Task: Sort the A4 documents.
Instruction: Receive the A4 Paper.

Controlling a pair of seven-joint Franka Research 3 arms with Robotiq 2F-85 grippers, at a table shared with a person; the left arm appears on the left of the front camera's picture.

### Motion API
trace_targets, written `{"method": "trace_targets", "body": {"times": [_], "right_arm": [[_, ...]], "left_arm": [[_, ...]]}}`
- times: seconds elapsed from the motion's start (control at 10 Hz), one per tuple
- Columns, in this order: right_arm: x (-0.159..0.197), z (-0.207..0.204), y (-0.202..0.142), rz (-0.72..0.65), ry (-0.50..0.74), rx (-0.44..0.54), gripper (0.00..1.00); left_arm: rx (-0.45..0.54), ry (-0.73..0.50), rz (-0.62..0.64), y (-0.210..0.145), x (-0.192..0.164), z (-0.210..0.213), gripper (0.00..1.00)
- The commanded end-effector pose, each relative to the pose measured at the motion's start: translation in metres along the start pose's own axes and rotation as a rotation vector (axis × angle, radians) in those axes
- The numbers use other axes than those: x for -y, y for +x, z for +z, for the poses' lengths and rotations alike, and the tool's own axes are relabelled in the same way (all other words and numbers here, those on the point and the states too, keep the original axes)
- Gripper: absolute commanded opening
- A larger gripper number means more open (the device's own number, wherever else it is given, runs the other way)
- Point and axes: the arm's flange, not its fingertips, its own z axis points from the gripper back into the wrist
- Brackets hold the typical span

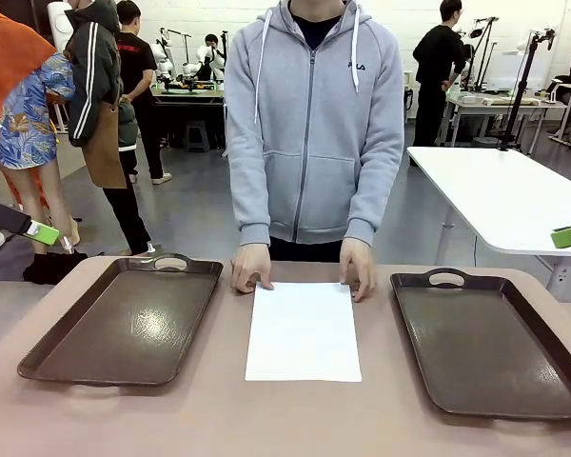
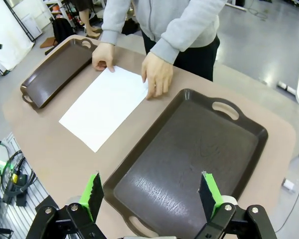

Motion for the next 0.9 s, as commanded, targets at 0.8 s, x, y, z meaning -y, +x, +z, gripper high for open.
{"method": "trace_targets", "body": {"times": [0.8], "right_arm": [[-0.0005,-0.0015,0.0002,0.001,0.017,0.006,1.00]], "left_arm": [[0.007,-0.005,-0.006,0.0011,-0.0006,-0.0016,1.00]]}}
